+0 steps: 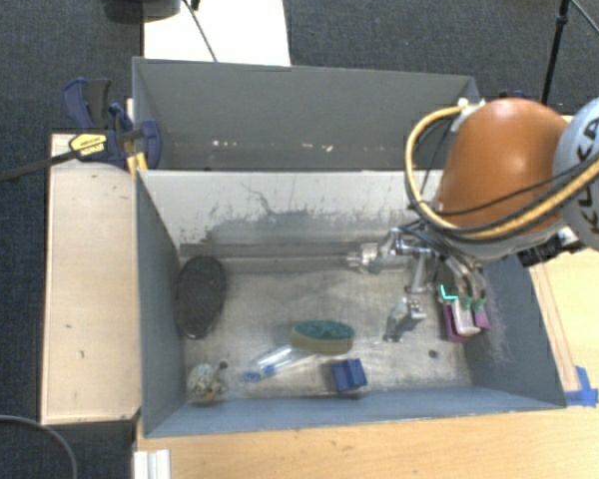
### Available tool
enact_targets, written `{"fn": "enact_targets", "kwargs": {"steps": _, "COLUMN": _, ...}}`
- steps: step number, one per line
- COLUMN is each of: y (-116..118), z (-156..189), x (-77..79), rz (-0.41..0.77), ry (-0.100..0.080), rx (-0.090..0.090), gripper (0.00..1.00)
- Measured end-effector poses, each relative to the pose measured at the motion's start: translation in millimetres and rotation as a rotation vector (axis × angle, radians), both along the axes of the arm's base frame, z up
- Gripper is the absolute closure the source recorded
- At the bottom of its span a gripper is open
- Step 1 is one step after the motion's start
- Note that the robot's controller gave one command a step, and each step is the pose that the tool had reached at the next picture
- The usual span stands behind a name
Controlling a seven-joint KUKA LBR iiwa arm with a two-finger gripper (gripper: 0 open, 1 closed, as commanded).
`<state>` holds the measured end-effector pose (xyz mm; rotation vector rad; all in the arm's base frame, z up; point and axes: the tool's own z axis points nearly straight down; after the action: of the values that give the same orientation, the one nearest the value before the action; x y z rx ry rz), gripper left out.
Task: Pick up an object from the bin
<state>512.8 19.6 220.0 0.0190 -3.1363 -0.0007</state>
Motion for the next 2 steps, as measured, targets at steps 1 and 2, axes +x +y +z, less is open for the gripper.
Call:
{"fn": "enact_targets", "kwargs": {"steps": 1, "y": 21, "z": -123, "x": 6.1, "rz": -0.050, "ry": -0.013, "rx": 0.001, "gripper": 0.00}}
{"fn": "enact_targets", "kwargs": {"steps": 2, "y": 37, "z": -39, "x": 54.6, "rz": -0.187, "ry": -0.017, "rx": 0.002, "gripper": 0.00}}
